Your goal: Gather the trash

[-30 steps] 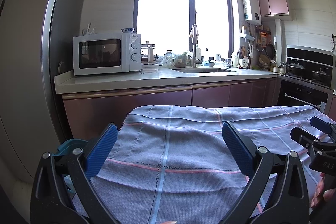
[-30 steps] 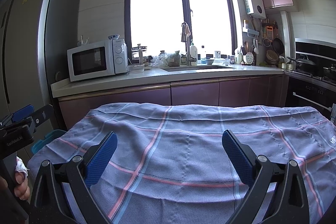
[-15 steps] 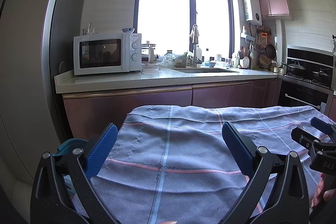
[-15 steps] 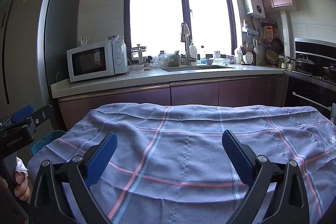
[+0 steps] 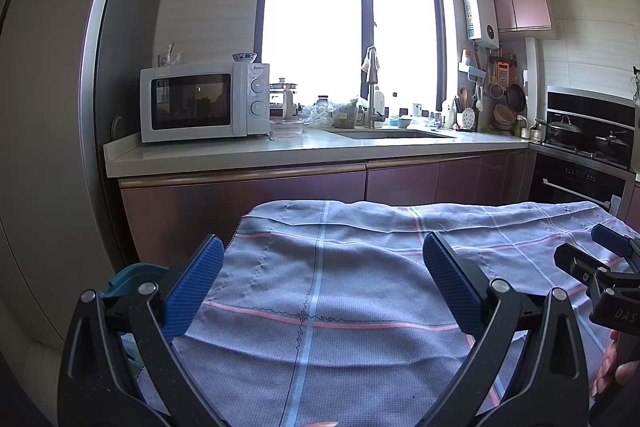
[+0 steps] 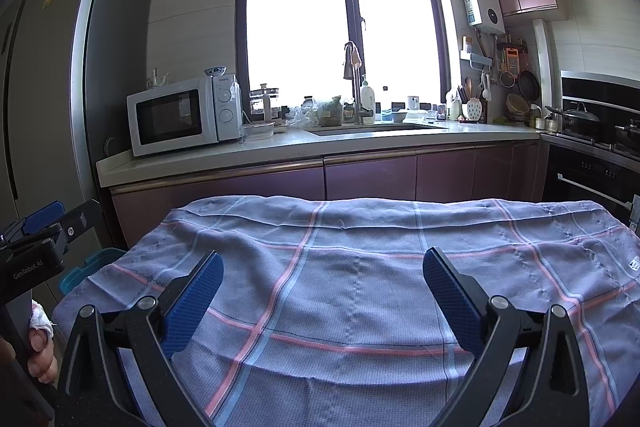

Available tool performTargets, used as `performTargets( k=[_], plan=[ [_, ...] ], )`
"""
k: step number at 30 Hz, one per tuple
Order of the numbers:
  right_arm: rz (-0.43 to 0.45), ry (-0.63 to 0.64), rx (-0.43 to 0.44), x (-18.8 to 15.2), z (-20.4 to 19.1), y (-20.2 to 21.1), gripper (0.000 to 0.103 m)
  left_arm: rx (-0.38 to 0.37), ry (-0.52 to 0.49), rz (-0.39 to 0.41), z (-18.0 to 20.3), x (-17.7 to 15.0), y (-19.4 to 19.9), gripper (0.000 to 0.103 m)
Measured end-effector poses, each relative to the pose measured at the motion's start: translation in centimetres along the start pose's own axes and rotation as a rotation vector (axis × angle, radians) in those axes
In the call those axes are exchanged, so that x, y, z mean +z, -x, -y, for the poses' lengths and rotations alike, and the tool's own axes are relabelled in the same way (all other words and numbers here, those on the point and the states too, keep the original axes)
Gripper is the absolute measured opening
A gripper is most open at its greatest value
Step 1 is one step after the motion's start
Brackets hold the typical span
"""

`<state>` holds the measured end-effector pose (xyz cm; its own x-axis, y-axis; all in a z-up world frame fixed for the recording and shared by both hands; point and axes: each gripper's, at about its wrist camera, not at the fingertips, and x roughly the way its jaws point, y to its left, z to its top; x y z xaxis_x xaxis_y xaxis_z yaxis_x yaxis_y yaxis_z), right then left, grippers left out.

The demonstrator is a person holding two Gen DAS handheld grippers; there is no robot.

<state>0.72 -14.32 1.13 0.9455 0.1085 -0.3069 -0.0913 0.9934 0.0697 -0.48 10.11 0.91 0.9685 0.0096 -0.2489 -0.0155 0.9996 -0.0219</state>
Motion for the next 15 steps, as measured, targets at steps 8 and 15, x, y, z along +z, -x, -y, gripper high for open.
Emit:
performTargets(
  k=[8,15],
  plan=[
    [0.0,-0.001,-0.001,-0.03,0.01,0.0,0.097,0.001,0.0,0.0,0.03,-0.01,0.02,0.098],
    [-0.002,-0.008,-0.003,-0.21,0.06,0.18,0.097,0.002,0.0,-0.001,0.08,-0.04,0.03,0.098]
  ],
)
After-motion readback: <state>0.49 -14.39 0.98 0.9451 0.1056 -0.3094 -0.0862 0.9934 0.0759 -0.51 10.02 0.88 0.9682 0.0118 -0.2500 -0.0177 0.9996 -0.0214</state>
